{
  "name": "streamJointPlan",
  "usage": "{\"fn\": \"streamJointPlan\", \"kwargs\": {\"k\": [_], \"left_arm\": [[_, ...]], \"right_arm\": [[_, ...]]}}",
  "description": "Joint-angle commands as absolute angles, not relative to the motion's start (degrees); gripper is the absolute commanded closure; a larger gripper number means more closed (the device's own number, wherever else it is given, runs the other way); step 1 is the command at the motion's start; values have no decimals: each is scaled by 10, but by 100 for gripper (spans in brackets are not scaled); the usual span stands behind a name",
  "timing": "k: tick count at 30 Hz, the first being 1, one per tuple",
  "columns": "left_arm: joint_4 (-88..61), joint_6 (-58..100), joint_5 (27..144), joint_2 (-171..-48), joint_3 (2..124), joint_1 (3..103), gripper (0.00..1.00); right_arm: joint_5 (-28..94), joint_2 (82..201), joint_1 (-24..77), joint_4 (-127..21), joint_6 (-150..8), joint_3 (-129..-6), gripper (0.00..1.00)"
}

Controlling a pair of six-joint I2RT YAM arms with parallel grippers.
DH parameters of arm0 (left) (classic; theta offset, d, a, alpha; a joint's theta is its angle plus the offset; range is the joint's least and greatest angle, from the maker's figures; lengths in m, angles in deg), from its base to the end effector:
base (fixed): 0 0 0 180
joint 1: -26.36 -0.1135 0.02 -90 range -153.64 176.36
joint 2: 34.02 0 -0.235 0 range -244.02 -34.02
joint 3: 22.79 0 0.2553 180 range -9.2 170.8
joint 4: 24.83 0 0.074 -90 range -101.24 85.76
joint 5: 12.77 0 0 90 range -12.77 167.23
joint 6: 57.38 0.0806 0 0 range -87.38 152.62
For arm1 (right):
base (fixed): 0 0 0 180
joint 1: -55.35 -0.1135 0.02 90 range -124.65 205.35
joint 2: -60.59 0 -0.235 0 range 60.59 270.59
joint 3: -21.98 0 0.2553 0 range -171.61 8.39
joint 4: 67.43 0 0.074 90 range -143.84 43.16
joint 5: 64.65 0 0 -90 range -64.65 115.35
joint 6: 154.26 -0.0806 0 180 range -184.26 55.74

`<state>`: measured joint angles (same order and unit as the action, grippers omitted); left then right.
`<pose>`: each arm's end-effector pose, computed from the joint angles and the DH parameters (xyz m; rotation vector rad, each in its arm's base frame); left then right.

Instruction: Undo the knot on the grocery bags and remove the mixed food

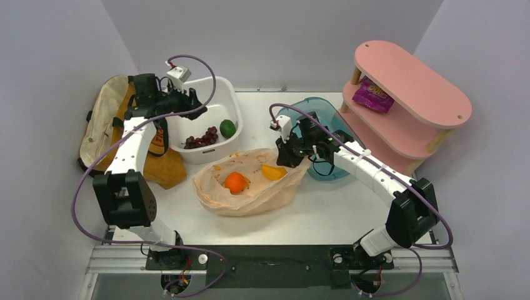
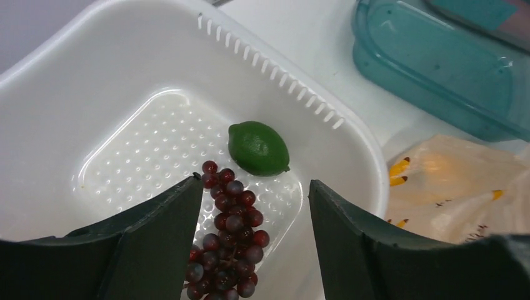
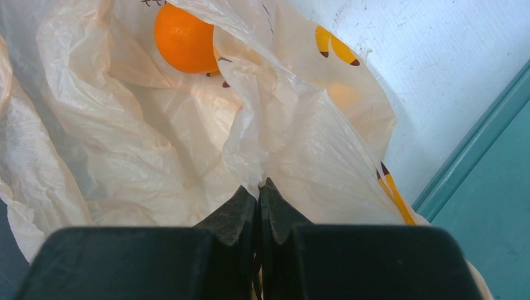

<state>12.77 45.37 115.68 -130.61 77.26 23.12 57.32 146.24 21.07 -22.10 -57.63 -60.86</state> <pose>0.4175 -0.0266 0.2854 0.5441 1.9985 -0.5532 0.2670 0.2336 0.2293 -1.0929 2.1723 0.8933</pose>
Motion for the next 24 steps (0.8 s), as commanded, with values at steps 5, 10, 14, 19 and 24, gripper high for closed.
{"fn": "streamJointPlan", "kwargs": {"k": [5, 10, 14, 19, 24], "left_arm": [[40, 440, 1242, -1102, 739, 226, 38], [317, 700, 1144, -1075, 835, 330, 38], [207, 606, 901, -973, 728, 430, 36], [210, 664, 871, -923, 681, 491, 24], [386, 745, 836, -973, 712, 637, 23]], "right_arm": [[574, 1445, 202, -221, -551, -639, 100], [574, 1441, 202, -215, -542, -638, 100], [577, 1439, 201, -212, -540, -636, 100], [579, 1435, 199, -213, -541, -634, 100], [582, 1437, 199, -215, -542, -633, 100]]}}
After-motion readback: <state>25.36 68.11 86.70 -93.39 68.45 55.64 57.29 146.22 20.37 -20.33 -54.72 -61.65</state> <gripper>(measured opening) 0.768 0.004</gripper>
